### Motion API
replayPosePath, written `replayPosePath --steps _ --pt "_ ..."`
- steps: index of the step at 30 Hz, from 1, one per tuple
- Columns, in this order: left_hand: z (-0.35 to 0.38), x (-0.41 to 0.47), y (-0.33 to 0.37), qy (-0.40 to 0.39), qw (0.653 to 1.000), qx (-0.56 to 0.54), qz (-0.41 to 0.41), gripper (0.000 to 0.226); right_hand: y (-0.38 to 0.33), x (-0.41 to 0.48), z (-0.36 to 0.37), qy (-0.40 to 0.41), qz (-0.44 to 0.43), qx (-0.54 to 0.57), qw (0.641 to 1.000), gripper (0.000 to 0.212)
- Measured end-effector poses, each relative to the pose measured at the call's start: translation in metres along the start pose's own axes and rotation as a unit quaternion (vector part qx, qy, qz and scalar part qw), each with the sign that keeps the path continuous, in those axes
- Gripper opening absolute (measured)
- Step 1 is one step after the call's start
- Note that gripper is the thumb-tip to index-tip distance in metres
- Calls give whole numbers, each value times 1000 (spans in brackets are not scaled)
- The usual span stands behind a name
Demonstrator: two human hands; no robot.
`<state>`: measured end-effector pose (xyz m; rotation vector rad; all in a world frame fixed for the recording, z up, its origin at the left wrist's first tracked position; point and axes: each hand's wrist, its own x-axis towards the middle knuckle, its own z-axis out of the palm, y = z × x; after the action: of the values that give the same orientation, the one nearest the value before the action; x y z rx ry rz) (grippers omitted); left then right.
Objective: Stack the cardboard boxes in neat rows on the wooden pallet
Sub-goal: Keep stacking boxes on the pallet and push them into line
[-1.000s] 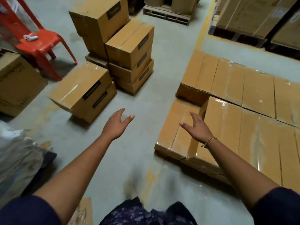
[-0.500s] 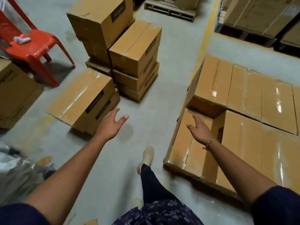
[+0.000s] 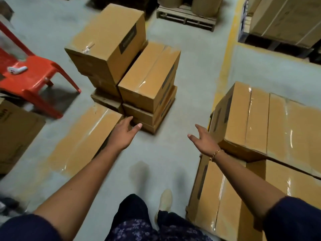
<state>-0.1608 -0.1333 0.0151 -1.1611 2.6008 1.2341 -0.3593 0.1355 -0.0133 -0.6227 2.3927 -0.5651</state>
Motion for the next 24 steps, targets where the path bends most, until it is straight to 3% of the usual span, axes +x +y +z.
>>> replayPosePath --steps 6,15,24 --pt "-36 125 -5 -18 1000 0 -13 72 -62 106 -2 1 1 12 1000 71" --pt "-64 294 -36 -114 993 34 -15 71 -140 249 24 -27 56 35 997 71" --pt "-82 349 -81 -125 990 22 -65 72 -185 309 64 -85 75 66 991 70"
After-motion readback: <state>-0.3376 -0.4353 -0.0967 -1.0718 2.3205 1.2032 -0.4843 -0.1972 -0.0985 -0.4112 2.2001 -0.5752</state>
